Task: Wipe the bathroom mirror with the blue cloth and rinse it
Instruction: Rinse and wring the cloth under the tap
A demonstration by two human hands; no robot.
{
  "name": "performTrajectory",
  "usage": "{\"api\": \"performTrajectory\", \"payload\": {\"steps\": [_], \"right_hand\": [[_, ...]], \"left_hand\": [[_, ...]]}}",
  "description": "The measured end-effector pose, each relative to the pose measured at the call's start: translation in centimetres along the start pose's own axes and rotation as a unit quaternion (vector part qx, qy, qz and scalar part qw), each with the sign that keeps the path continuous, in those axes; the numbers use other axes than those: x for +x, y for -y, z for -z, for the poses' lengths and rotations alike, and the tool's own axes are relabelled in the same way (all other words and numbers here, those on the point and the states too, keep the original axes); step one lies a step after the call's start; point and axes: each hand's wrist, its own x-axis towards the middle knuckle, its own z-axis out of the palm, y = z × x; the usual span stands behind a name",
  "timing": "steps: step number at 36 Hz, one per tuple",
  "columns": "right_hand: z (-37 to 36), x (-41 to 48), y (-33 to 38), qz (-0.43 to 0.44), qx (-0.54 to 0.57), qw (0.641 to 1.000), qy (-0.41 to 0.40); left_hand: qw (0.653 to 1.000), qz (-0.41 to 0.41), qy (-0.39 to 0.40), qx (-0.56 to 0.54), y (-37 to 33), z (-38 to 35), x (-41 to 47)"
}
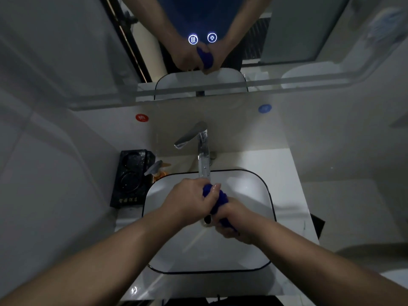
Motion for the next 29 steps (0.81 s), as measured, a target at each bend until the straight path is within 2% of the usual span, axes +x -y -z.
{"api": "performTrajectory", "payload": {"steps": [5,9,11,14,16,18,19,20,21,22,24,25,27,28,29], "right_hand": [[0.1,-0.5,-0.4,-0.032,0.075,0.992,0.095],[1.2,-0.7,0.4,-0.067,0.085,0.978,0.18],[1.5,-1.0,0.9,-0.076,0.072,0.976,0.191],[1.1,-1.3,1.5,-0.064,-0.034,0.99,0.124],[0.5,-1.6,2.2,-0.01,-0.192,0.981,0.033],[0.4,-1.7,2.5,0.048,-0.357,0.928,-0.093],[0.6,-1.8,2.5,0.065,-0.4,0.902,-0.15],[0.8,-2.0,2.6,0.064,-0.405,0.892,-0.191],[1.2,-2.3,2.8,0.044,-0.374,0.899,-0.224],[1.5,-2.8,3.2,0.004,-0.313,0.923,-0.222],[1.5,-3.6,3.5,-0.085,-0.149,0.974,-0.15],[1.2,-4.2,3.6,-0.074,-0.059,0.99,-0.103],[0.7,-5.3,3.6,-0.006,0.065,0.997,-0.05],[0.5,-5.7,3.6,0.034,0.063,0.996,-0.058],[0.3,-6.0,3.7,0.08,0.016,0.993,-0.089]], "left_hand": [[1.0,-0.019,0.015,-0.016,-0.4,1.4,-0.6],[0.998,-0.034,-0.001,-0.045,-1.2,1.7,-1.2],[0.997,-0.04,-0.009,-0.062,-1.4,1.6,-1.3],[0.995,-0.04,-0.032,-0.082,-0.6,0.8,-1.9],[0.992,-0.016,-0.04,-0.115,0.2,0.3,-2.8],[0.986,0.038,-0.027,-0.161,0.0,-0.1,-4.0],[0.98,0.064,-0.017,-0.188,-0.4,-0.3,-4.6],[0.974,0.083,-0.012,-0.212,-1.0,-0.4,-5.1],[0.968,0.095,-0.016,-0.232,-1.7,-0.5,-5.6],[0.963,0.104,-0.025,-0.249,-2.3,-0.5,-5.9],[0.946,0.127,-0.041,-0.295,-3.5,-0.4,-6.2],[0.936,0.14,-0.043,-0.32,-4.0,-0.4,-6.3],[0.919,0.155,-0.048,-0.358,-4.5,-0.6,-6.3],[0.915,0.156,-0.046,-0.369,-4.7,-0.5,-6.4],[0.911,0.157,-0.036,-0.379,-4.9,-0.5,-6.4]]}}
